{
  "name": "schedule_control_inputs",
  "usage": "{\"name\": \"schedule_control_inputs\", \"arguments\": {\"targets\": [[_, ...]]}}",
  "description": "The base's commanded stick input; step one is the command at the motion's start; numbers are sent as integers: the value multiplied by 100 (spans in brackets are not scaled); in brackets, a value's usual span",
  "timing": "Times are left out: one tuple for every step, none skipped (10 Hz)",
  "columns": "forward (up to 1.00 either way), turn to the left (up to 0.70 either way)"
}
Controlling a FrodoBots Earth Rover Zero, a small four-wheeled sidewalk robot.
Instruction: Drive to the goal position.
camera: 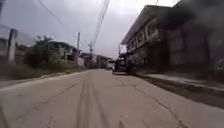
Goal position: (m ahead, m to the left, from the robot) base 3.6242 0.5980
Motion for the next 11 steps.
{"name": "schedule_control_inputs", "arguments": {"targets": [[50, 0], [50, 0], [50, 0], [50, 0], [50, 0], [50, 0], [50, 0], [50, 0], [50, 0], [50, 0], [50, 0]]}}
